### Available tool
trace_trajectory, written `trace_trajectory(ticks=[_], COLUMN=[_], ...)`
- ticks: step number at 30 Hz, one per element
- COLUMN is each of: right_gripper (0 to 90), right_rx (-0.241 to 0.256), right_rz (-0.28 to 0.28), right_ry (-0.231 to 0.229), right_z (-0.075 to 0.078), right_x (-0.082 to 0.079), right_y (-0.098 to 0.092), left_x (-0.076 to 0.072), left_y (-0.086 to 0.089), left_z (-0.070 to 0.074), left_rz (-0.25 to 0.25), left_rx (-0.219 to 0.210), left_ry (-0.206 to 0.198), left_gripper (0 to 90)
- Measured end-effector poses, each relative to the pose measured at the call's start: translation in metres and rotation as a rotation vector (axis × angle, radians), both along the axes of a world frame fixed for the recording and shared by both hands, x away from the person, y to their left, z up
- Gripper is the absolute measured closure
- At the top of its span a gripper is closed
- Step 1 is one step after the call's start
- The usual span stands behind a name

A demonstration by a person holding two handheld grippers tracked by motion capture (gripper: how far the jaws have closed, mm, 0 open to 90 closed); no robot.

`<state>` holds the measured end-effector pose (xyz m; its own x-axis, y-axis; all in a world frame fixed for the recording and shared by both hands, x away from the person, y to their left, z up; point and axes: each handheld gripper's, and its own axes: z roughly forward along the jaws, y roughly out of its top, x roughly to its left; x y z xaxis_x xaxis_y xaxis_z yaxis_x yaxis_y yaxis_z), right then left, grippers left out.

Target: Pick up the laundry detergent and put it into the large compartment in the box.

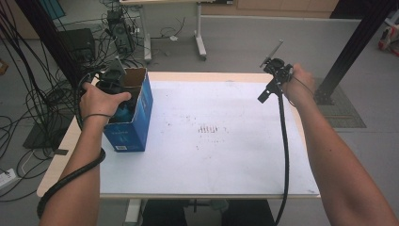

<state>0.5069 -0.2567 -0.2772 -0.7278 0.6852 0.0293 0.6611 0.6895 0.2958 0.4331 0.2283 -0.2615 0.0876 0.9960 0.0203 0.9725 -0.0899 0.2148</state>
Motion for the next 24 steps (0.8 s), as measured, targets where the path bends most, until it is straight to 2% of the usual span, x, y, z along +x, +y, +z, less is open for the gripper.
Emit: trace_trajectory(ticks=[24], right_gripper=[4.7], right_rx=[0.004], right_rz=[0.000], right_ry=[0.004], right_z=[-0.0011], right_x=[0.0004], right_y=[0.0001], left_x=[-0.0007], left_y=[-0.0003], left_z=[-0.0002], left_rz=[0.002], left_rx=[-0.001], left_ry=[-0.003], left_gripper=[37.7])
